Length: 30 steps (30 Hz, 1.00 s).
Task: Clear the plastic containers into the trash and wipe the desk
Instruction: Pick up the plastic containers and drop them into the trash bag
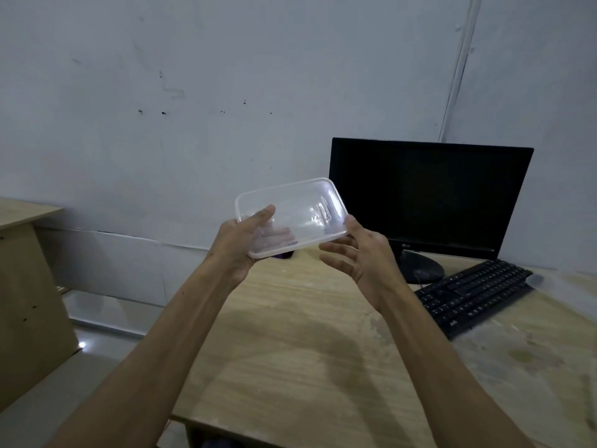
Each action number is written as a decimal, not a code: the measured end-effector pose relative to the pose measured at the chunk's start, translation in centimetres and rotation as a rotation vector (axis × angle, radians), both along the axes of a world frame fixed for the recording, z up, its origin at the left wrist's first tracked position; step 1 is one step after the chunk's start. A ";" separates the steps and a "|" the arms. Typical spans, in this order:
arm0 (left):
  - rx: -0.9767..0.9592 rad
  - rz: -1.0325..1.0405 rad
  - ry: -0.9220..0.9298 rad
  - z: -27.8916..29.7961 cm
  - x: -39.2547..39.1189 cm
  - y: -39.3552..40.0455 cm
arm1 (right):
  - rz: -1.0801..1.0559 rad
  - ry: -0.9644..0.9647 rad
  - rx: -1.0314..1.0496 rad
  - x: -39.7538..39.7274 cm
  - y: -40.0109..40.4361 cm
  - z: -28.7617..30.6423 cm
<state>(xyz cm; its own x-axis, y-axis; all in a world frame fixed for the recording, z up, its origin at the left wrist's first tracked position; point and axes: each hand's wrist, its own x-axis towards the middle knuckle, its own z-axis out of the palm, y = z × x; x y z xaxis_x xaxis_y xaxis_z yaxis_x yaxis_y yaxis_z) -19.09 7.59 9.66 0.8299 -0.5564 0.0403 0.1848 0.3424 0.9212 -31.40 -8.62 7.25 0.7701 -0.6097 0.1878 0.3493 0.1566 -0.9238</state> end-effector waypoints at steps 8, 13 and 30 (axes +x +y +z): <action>-0.037 0.055 0.093 -1.7 -0.8 -1.8 | -0.081 -0.151 0.017 0.6 0.8 -2.3; -0.094 0.109 0.153 -2.9 -1.1 -2.5 | -0.073 -0.128 0.005 1.2 1.3 -2.2; -0.120 0.176 0.174 -5.1 -1.0 -1.5 | -0.014 0.086 -0.196 4.4 4.9 -3.8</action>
